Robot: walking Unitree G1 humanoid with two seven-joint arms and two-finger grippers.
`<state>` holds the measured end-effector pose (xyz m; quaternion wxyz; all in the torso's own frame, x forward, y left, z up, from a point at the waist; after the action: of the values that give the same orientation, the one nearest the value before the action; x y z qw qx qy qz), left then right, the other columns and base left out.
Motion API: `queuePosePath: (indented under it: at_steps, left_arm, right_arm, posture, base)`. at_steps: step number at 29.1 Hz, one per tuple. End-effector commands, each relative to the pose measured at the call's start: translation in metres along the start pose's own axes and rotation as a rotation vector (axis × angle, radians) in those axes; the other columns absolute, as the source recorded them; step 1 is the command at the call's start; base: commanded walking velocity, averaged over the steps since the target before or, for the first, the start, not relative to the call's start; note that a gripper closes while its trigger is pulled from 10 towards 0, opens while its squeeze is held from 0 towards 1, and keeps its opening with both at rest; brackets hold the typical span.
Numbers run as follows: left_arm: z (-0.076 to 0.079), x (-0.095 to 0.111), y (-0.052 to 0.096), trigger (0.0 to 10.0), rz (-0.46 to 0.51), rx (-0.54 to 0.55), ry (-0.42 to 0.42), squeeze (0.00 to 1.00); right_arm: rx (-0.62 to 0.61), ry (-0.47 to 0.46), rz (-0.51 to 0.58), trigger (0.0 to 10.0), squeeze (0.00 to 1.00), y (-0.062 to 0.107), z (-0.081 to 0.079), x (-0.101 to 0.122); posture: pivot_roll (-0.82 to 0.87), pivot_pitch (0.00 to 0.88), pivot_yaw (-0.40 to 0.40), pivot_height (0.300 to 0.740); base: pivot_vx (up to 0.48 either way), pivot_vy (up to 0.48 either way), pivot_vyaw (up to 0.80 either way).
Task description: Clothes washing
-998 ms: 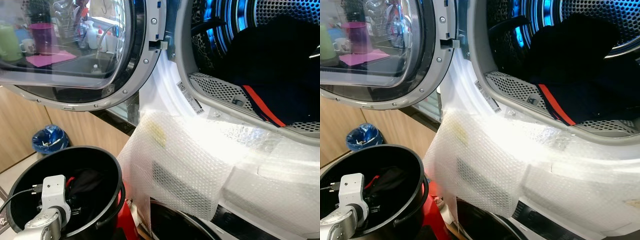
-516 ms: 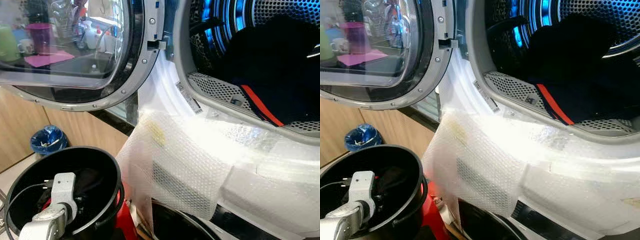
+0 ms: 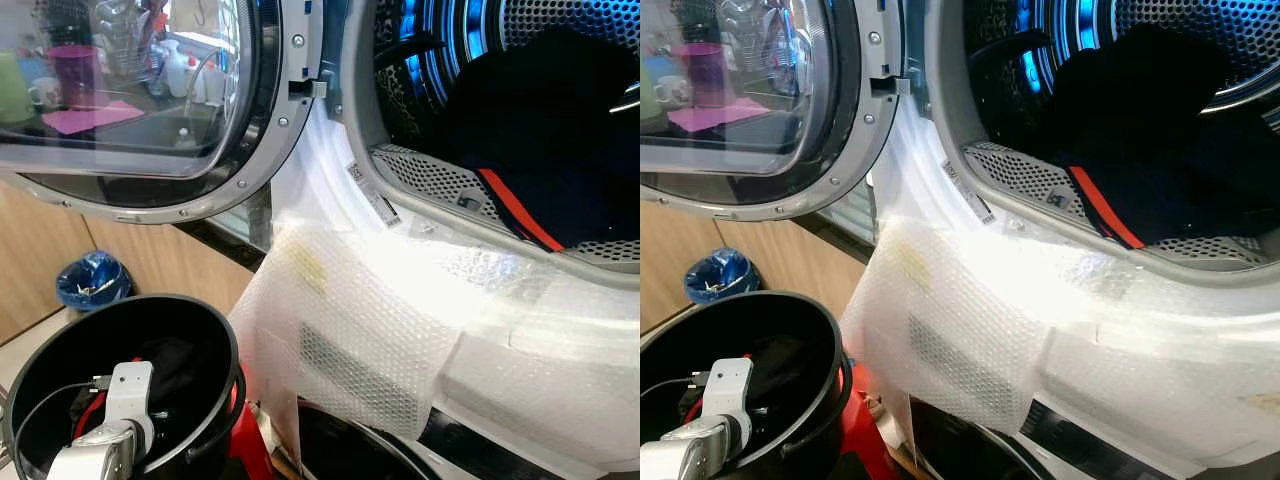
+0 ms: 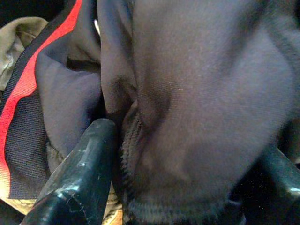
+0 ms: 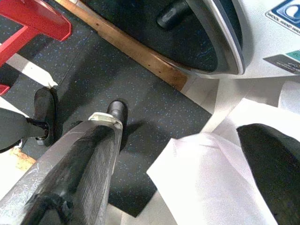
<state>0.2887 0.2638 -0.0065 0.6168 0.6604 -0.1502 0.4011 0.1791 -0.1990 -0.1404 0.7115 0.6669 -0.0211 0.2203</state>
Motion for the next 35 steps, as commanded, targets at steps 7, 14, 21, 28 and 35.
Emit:
queuePosePath:
  at_steps: [7, 14, 21, 28, 35]
  left_arm:
    - [0.001, 0.012, -0.009, 0.0, 0.079, 0.038, 0.035, 0.00]
    - [0.002, 0.012, -0.011, 0.0, 0.076, 0.041, 0.035, 0.00]
    - [0.003, 0.007, -0.013, 0.0, 0.062, 0.032, 0.056, 0.00]
    - [0.010, 0.001, -0.013, 0.0, 0.052, 0.001, 0.038, 0.00]
    - [0.009, 0.001, -0.012, 0.0, 0.054, -0.001, 0.045, 0.00]
  right_arm:
    - [-0.012, -0.011, -0.012, 10.0, 0.00, 0.000, 0.001, -0.007]
    - [-0.015, -0.016, -0.010, 10.0, 0.00, 0.000, 0.002, -0.006]
    - [-0.013, -0.022, -0.009, 10.0, 0.00, 0.000, 0.002, -0.006]
    - [-0.009, -0.018, -0.015, 10.0, 0.00, 0.000, 0.001, -0.008]
    - [-0.003, -0.017, -0.017, 10.0, 0.00, 0.000, -0.002, -0.008]
  posture:
    - [0.09, 0.000, -0.073, 0.740]
    - [0.09, 0.000, -0.073, 0.740]
    - [0.08, 0.000, -0.072, 0.740]
    - [0.08, 0.000, -0.071, 0.740]
    - [0.09, 0.000, -0.065, 0.740]
  base:
    - [0.000, 0.000, 0.00]
    - [0.000, 0.000, 0.00]
    - [0.000, 0.000, 0.00]
    - [0.000, 0.000, 0.00]
    - [0.000, 0.000, 0.00]
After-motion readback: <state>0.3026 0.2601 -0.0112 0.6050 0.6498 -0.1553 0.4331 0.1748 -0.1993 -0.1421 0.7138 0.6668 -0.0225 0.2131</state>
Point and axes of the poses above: a point about 5 cm out from each wrist's last joint towards the gripper, its own y axis pointing back from the gripper into the wrist, its own x axis along the axis of the wrist's last joint, z = x × y, the point moved 5 cm from there along -y, pointing out of the wrist towards the gripper, and after that the axes turned 13 degrees about y, right-handed, at the moved point
